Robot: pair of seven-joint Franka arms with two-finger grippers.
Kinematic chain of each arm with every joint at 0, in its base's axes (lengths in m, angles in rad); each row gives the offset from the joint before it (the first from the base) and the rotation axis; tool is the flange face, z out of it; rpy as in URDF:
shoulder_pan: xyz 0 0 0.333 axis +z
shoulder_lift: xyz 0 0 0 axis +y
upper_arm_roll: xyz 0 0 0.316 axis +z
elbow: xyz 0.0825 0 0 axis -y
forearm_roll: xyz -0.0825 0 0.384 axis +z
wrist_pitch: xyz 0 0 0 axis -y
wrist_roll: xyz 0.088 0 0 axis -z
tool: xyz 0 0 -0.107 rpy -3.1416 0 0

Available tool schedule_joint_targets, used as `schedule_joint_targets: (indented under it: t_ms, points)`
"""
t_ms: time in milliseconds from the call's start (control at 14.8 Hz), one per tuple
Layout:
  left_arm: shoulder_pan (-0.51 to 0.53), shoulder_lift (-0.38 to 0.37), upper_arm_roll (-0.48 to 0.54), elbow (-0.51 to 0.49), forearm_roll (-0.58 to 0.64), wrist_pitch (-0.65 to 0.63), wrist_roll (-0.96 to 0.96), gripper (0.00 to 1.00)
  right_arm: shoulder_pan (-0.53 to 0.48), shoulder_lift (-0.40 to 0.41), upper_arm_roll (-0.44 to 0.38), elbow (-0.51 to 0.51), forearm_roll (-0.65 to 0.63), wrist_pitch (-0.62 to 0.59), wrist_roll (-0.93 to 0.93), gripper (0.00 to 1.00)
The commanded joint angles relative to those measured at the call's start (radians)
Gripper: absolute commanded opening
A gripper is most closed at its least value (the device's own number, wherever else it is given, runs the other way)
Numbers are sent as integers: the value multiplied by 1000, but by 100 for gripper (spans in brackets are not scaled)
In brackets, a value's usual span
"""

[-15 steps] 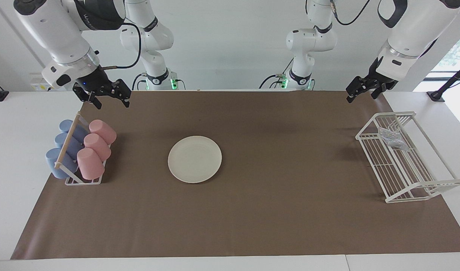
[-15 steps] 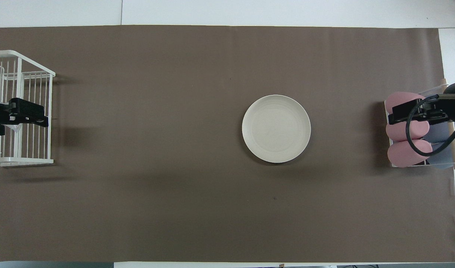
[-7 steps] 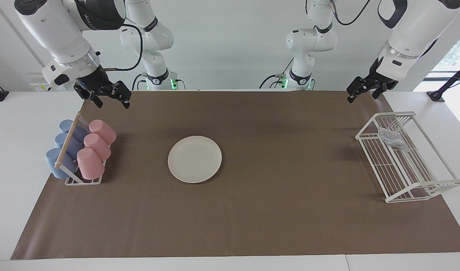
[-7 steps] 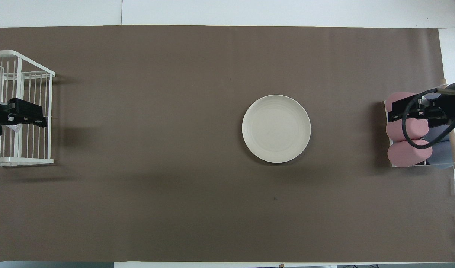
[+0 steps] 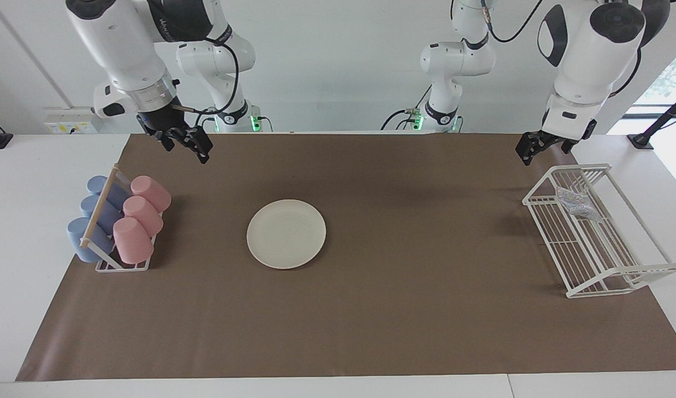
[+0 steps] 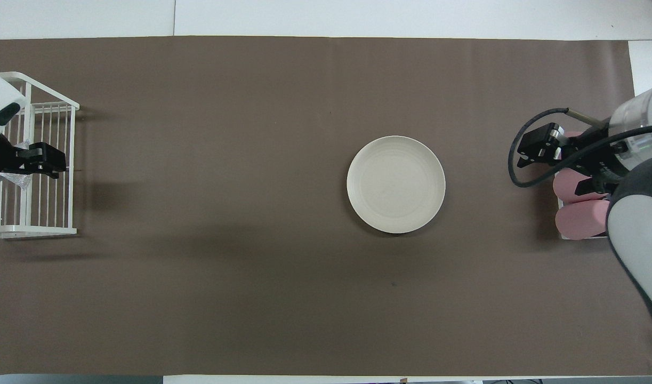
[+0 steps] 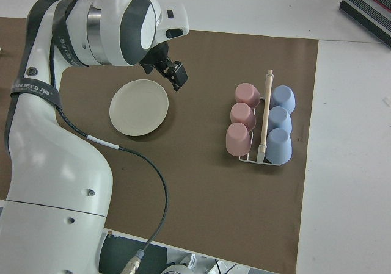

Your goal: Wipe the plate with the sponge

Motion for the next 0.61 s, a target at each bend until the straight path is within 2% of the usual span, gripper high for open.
schedule_joint_targets:
  t_ms: [0,339,542]
  points:
    - [-74,97,8,-27,225,47,-122,100,60,-5,7,14,-22,-12,249,100]
    - [-94,245,8,-30,613,76,-227,100,192,-8,14,27,-13,-29,694,100]
    - [-82,290,8,-39,692,97,-302,100,239,-5,19,27,-2,-9,835,100]
